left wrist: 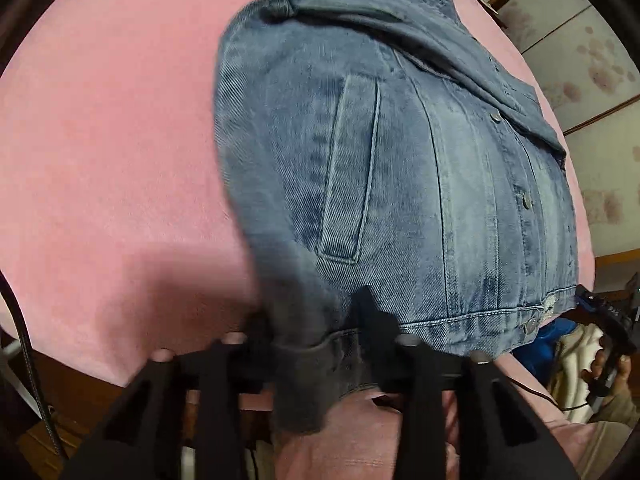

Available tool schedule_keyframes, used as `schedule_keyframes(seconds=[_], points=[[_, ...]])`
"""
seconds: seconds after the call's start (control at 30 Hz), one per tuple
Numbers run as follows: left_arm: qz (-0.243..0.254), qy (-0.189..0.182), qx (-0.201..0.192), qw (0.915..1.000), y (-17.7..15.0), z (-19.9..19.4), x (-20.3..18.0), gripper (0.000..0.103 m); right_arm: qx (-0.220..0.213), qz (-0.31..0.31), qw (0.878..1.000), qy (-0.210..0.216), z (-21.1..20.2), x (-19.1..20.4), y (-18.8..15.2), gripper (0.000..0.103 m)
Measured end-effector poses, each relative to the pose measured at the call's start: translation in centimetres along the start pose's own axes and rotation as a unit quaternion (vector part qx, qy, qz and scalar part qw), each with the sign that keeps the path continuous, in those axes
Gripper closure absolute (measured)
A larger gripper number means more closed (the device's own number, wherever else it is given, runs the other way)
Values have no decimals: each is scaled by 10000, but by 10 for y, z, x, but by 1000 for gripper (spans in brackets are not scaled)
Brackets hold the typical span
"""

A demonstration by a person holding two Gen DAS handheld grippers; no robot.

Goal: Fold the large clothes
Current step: 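Grasp the jacket hem with both grippers, then lift the hem with both grippers, fold it toward the collar and release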

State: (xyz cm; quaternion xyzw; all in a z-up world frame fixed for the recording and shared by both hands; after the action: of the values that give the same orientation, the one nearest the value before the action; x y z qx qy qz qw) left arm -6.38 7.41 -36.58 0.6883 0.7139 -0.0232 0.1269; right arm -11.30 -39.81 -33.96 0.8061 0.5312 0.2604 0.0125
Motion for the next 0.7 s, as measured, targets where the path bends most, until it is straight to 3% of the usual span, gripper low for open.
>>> schedule_keyframes(seconds=[0.2, 0.37, 0.4, 0.53, 0.7], points=[[43, -198, 43, 9998, 0, 10, -5, 44, 235, -93, 9987, 445, 14, 5, -8, 61], [100, -184, 62, 9998, -2, 10, -10, 43, 323, -314, 9982, 388, 17, 9, -10, 62], [123, -139, 58, 9998, -2, 10, -12, 45, 365, -380, 9980, 355, 17, 10, -10, 63], [436, 323, -28, 9985, -2, 5, -20, 82, 570, -750, 9955, 133, 12, 21, -10, 81], [368, 314, -128, 9987, 8, -21, -32, 91, 386, -1097, 9931, -175, -13, 52, 4, 88]])
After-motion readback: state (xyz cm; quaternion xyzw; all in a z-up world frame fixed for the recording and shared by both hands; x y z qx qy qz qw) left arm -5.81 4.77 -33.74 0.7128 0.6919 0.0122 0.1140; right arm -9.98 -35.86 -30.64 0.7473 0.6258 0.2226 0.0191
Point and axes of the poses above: each gripper's, at about its wrist camera, not at the fingertips, and z roughly the way its jaws point, x to its left, y to its top, the point moved 9 cm from there along z, roughly the way its jaws point, and after that the axes turned 6 degrees about y, right-handed, at the moved point
